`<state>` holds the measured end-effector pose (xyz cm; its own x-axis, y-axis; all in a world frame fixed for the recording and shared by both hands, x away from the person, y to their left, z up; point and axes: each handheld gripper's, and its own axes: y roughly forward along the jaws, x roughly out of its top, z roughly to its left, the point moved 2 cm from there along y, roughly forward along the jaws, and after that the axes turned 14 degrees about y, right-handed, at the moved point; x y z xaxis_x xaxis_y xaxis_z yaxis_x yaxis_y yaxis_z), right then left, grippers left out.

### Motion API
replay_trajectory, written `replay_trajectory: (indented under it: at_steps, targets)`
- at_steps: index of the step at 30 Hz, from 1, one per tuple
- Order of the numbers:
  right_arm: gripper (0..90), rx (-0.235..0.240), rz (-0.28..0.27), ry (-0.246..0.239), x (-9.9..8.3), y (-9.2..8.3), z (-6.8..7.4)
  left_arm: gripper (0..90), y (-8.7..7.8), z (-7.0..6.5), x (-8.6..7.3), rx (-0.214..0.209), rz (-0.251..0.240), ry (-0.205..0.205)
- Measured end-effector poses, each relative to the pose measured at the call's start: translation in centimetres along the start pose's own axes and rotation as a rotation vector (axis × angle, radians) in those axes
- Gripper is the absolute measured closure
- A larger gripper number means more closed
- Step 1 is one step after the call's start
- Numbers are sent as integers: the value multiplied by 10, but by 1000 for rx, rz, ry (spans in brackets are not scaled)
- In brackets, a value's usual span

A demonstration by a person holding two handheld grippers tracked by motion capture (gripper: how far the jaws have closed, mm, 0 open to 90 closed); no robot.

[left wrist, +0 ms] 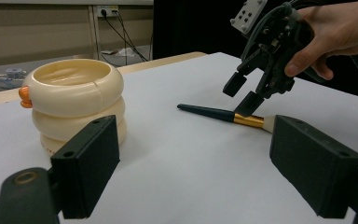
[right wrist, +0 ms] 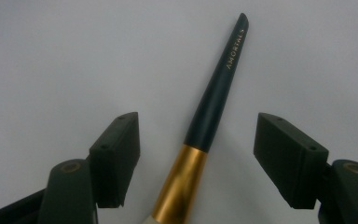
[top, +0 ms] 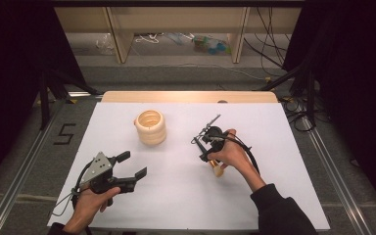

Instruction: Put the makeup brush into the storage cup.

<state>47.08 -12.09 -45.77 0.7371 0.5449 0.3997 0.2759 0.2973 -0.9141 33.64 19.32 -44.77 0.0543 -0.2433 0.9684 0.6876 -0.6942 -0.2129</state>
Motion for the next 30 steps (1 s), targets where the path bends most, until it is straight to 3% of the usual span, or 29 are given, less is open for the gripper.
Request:
replay_trajectory:
  at_steps: [5,8,20,30]
  targets:
    - [363,-16,64,0,5,6,-3,158,0,0,0,-3,1,4]
    - [382,-2,87,17,6,7,-4,158,0,-1,0,1,11,3]
    - [438,23,140,56,8,15,-8,158,1,0,0,-3,12,3]
    - [505,25,155,60,9,18,-9,158,2,-1,0,-8,10,0]
